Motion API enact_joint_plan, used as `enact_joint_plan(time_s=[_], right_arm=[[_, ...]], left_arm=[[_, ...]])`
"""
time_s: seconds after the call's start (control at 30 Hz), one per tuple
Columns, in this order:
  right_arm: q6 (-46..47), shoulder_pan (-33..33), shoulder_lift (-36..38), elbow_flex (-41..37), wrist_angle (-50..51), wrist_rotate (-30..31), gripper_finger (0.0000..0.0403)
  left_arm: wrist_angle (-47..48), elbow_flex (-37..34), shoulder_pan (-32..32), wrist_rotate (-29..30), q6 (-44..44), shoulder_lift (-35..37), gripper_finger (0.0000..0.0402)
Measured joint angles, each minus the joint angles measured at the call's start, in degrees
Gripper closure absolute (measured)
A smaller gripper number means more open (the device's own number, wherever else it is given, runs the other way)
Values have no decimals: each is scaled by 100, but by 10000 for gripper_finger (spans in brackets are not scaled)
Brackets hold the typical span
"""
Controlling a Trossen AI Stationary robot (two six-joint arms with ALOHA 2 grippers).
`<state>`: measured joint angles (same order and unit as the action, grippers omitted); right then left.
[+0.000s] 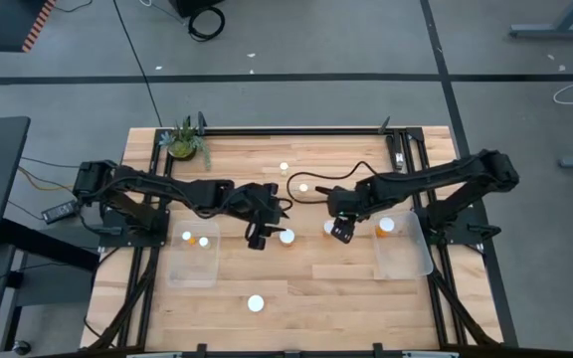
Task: Pick and place medicine bottles into bin by pill shape (circle, oval)
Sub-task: Put the big middle right yellow pill bottle into the right transparent bin
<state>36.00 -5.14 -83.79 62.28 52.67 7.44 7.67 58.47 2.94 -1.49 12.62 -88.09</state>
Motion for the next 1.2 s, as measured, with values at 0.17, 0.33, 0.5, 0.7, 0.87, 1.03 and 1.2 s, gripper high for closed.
enact_joint_plan(time_s=[0.17,0.33,0.5,0.7,0.87,1.03,1.2], right_arm=[[-252,-138,-374,492,9,48,136],[-620,-152,-806,927,27,89,136],[-1019,-144,-1143,1199,17,188,136],[-1242,-49,-1250,1253,34,190,136],[-1264,19,-1275,1253,29,170,133],[-1334,17,-1359,1253,5,153,118],[-1357,16,-1499,1251,-7,156,103]], left_arm=[[-704,-655,117,-44,-148,97,230],[-826,-1000,121,-16,-193,485,230],[-1037,-1362,105,-18,-193,994,230],[-1196,-1696,46,-3,-187,1575,230],[-1172,-1957,-4,1,-191,1971,230],[-1190,-2214,-28,36,-254,2294,230],[-1208,-2431,-26,157,-298,2648,230]])
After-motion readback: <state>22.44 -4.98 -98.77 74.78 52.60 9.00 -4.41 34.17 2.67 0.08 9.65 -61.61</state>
